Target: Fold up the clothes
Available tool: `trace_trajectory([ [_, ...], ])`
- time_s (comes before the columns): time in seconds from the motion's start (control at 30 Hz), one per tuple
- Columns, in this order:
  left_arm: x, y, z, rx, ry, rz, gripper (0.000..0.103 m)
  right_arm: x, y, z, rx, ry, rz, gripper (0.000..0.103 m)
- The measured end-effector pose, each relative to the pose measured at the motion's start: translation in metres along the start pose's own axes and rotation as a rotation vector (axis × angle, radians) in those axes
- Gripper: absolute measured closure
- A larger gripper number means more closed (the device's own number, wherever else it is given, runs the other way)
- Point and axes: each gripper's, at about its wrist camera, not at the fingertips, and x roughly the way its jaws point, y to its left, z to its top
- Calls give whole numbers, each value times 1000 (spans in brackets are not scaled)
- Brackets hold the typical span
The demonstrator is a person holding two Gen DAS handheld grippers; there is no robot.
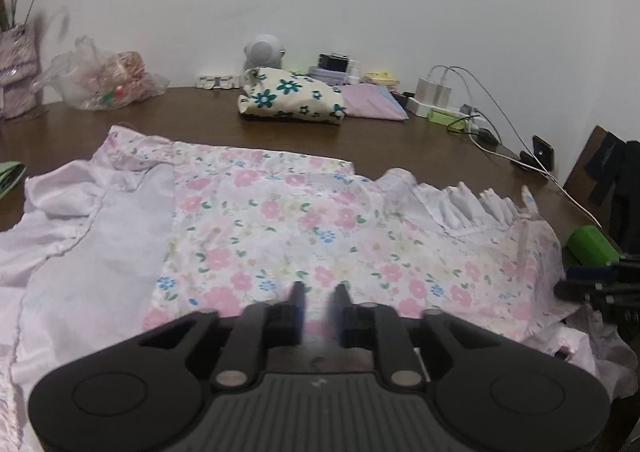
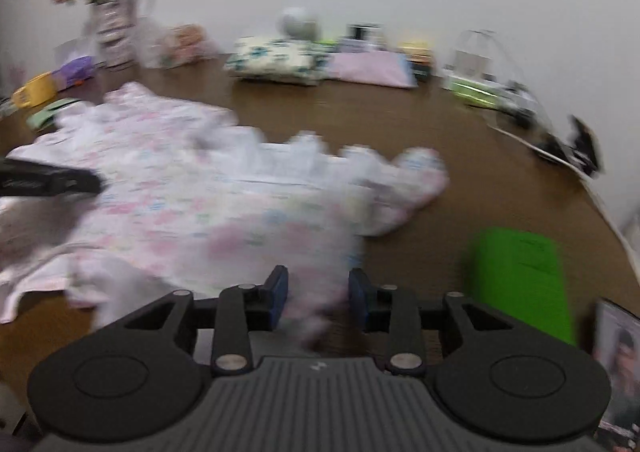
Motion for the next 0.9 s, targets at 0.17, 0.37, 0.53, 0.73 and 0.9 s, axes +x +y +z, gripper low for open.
trace_trajectory([
  [0.17, -2, -9, -1, 16, 12, -35, 66, 3, -12, 5, 32, -11, -48, 68],
  [0.37, -3, -8, -2, 24, 16, -61, 66, 5, -24, 18, 182, -91, 85, 55],
  [0.53, -3, -10, -5, 30, 5, -55, 66, 8, -30, 16, 246, -44, 113, 102],
  [0.73, -2, -9, -6, 45, -8, -57, 66, -11, -25, -1, 190, 23, 27, 102],
  [0.9, -3, -10, -8, 62, -18, -54, 65, -22, -31, 1, 239, -27, -7, 91],
])
